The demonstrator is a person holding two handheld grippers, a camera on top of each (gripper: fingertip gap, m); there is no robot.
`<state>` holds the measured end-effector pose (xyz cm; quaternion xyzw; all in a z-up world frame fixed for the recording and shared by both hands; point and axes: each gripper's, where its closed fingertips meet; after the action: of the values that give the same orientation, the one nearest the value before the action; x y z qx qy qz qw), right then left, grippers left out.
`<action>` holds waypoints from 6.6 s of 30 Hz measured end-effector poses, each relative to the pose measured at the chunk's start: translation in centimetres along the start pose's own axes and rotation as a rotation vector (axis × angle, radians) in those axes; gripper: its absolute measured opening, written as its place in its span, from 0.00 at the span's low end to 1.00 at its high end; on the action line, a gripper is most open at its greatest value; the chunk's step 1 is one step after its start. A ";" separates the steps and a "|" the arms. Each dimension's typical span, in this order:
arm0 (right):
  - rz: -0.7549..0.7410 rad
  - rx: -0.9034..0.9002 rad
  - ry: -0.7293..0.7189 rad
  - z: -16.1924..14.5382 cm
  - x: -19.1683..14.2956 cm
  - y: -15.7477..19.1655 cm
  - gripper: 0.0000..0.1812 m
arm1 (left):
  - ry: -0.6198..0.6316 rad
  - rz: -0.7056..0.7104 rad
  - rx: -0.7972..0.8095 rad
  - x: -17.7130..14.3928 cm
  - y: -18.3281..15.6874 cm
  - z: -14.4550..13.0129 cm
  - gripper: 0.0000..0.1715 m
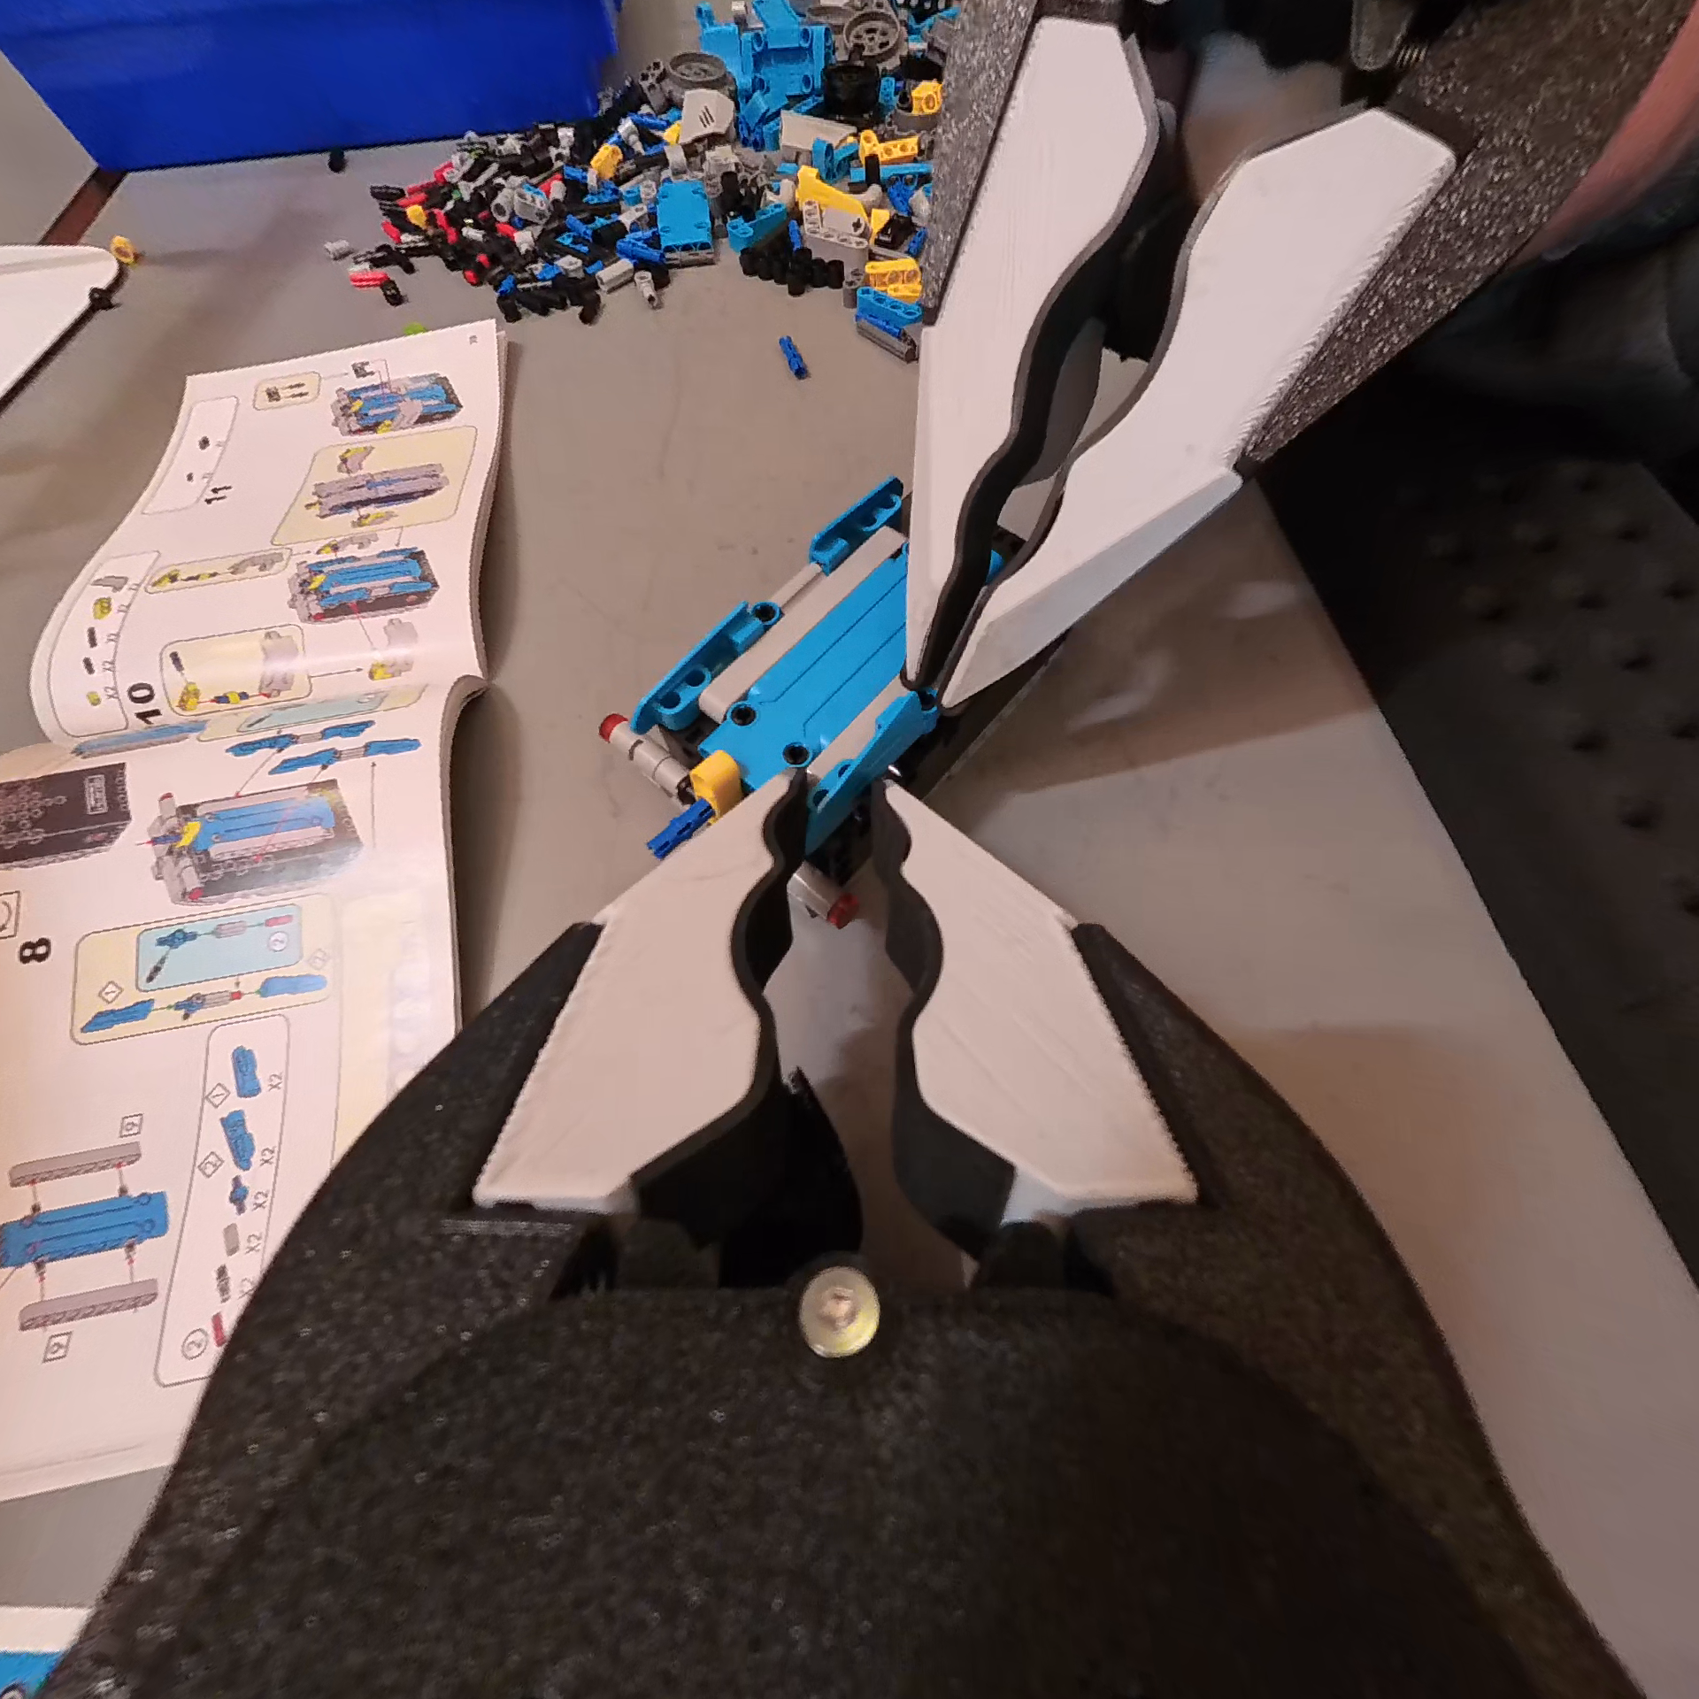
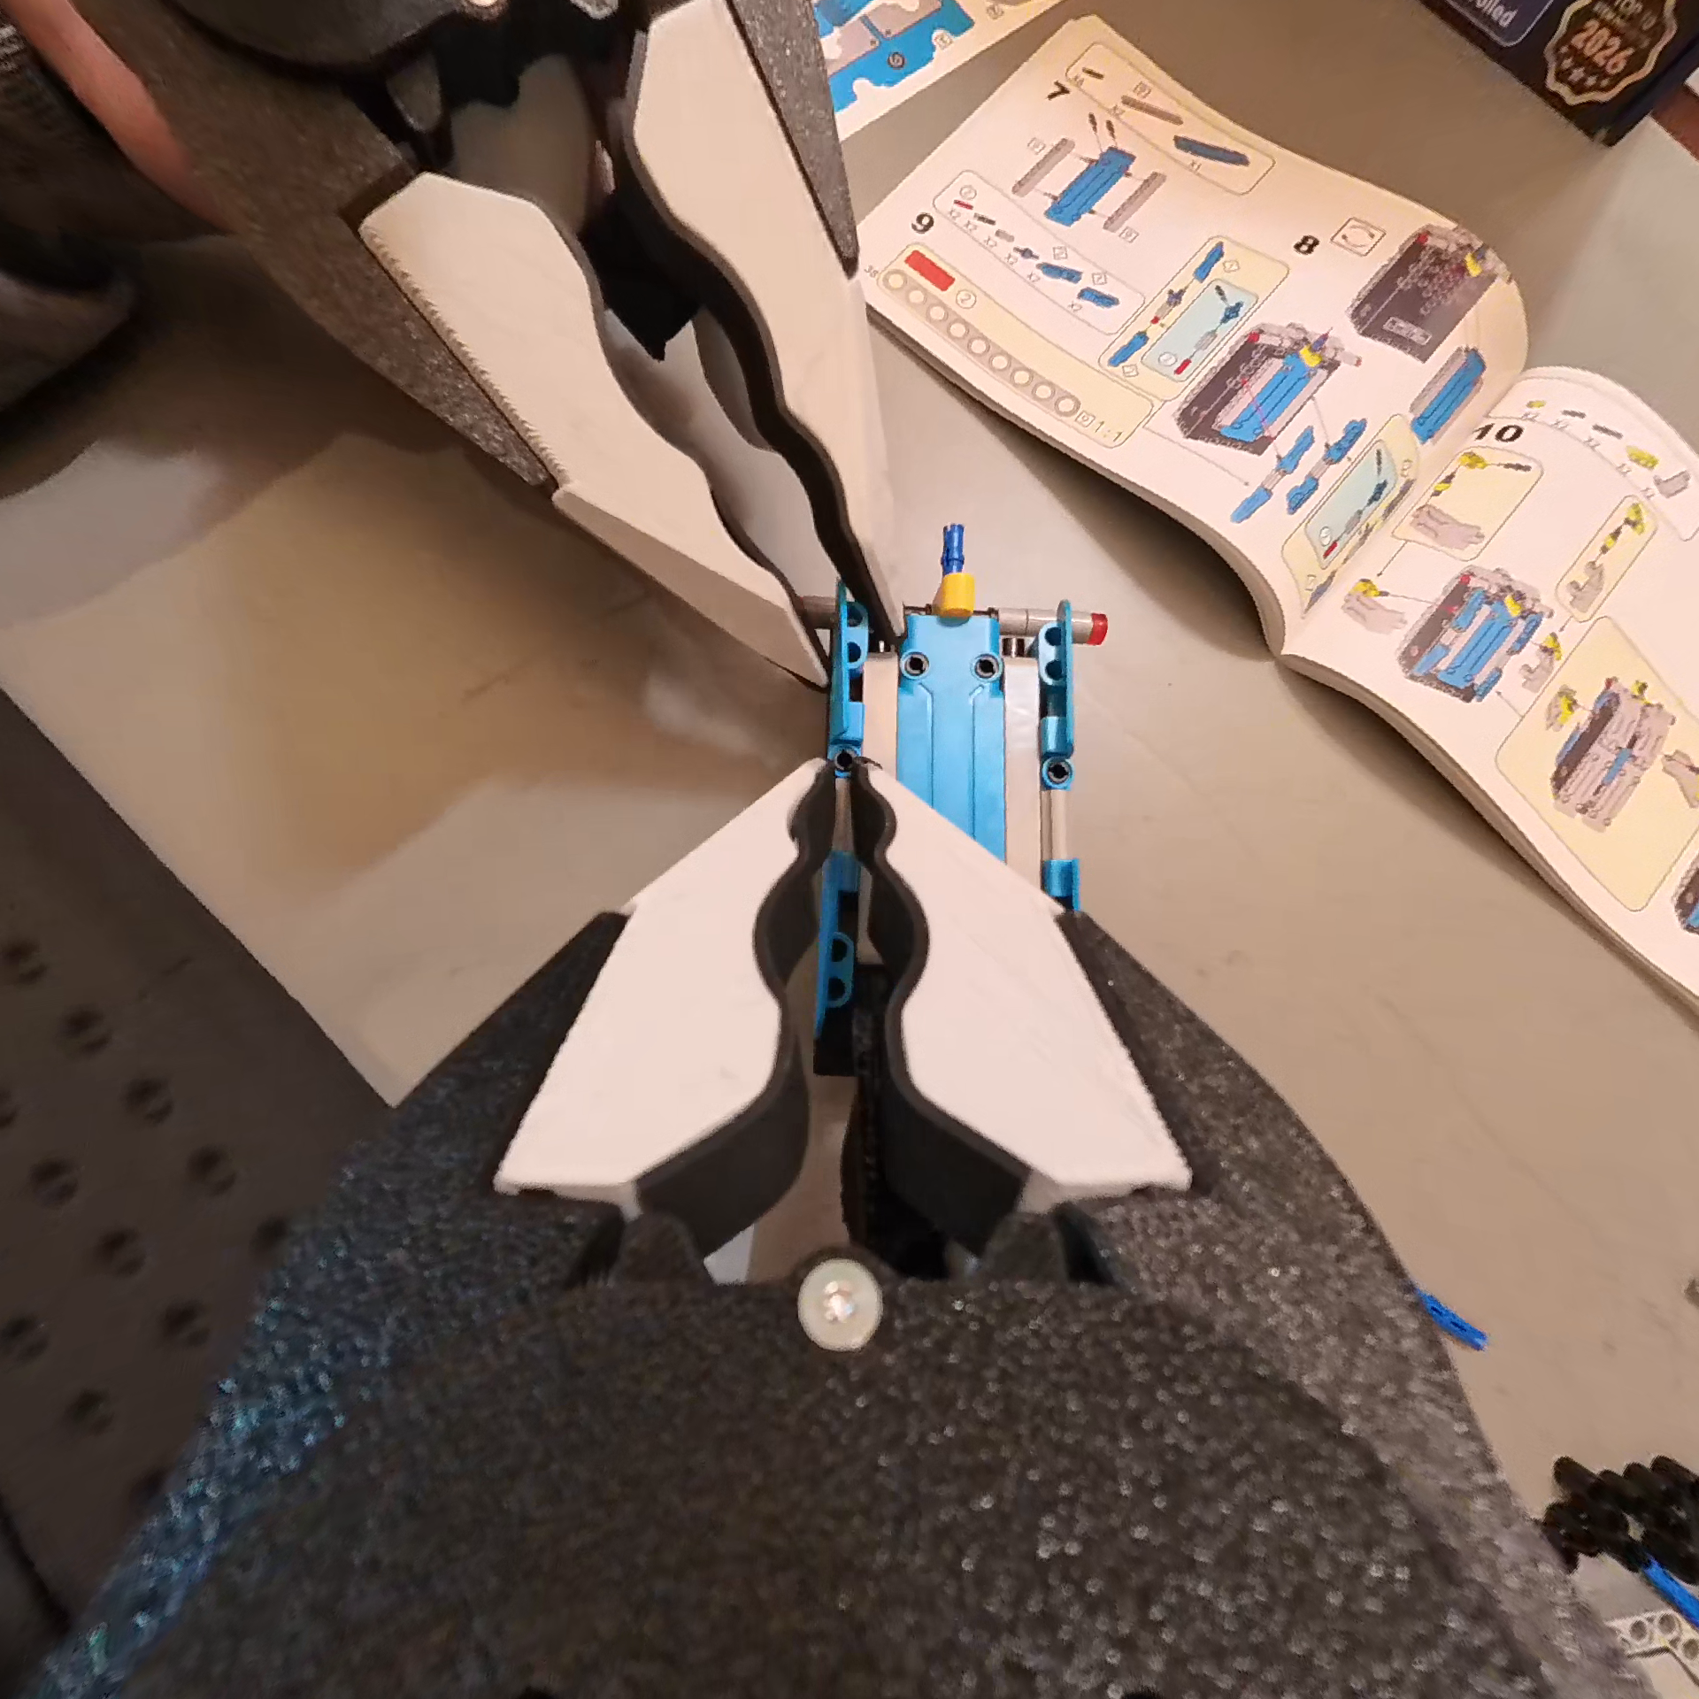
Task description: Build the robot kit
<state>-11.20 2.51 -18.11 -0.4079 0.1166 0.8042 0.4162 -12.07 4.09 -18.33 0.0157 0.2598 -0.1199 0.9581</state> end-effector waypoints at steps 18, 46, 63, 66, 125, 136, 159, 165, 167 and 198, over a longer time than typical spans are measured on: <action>-0.015 -0.054 -0.024 0.6 -0.9 -1.6 0.30 | 0.045 0.036 0.060 0.2 0.2 -0.5 0.06; 0.466 0.349 -0.006 0.5 -2.9 -0.9 0.37 | -0.497 -0.064 -0.429 -4.3 -0.4 5.2 0.54; 0.704 0.460 -0.218 5.9 -9.6 1.4 0.37 | -1.070 -0.373 -0.604 -5.9 -3.4 11.5 0.62; 0.683 0.480 -0.210 5.8 -8.8 1.7 0.37 | -1.076 -0.334 -0.621 -5.0 -3.3 11.7 0.58; -0.128 0.056 -0.564 6.8 -7.6 -3.1 0.04 | -0.840 -0.038 -0.684 -7.3 1.6 6.3 0.38; -0.327 -0.001 -0.504 8.9 -6.3 -1.4 0.04 | -0.864 0.002 -0.634 -6.8 1.0 7.1 0.38; -0.218 -0.010 -0.396 7.6 -4.7 -0.5 0.06 | -0.840 0.014 -0.649 -6.5 1.2 6.5 0.38; -0.047 0.040 -0.411 7.2 -4.8 -0.4 0.05 | -0.796 0.019 -0.631 -6.2 1.2 6.3 0.38; -0.079 0.020 -0.387 6.5 -4.5 -1.1 0.04 | -0.714 0.082 -0.622 -5.6 1.6 5.4 0.38; 0.517 -0.194 -0.378 3.3 1.0 2.5 0.33 | -0.181 0.167 -0.132 -5.3 -1.0 -0.3 0.38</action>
<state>-15.34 3.26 -17.13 -0.2461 0.0597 0.9520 0.1717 -16.88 4.33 -15.85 -0.0366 0.1774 -0.0232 0.9832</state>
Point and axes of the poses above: each gripper's, where its closed fingertips meet, x out along the fingers, z out of its top, y = z × x across the jaws, and after that the axes turned 7 degrees about -z, right-handed
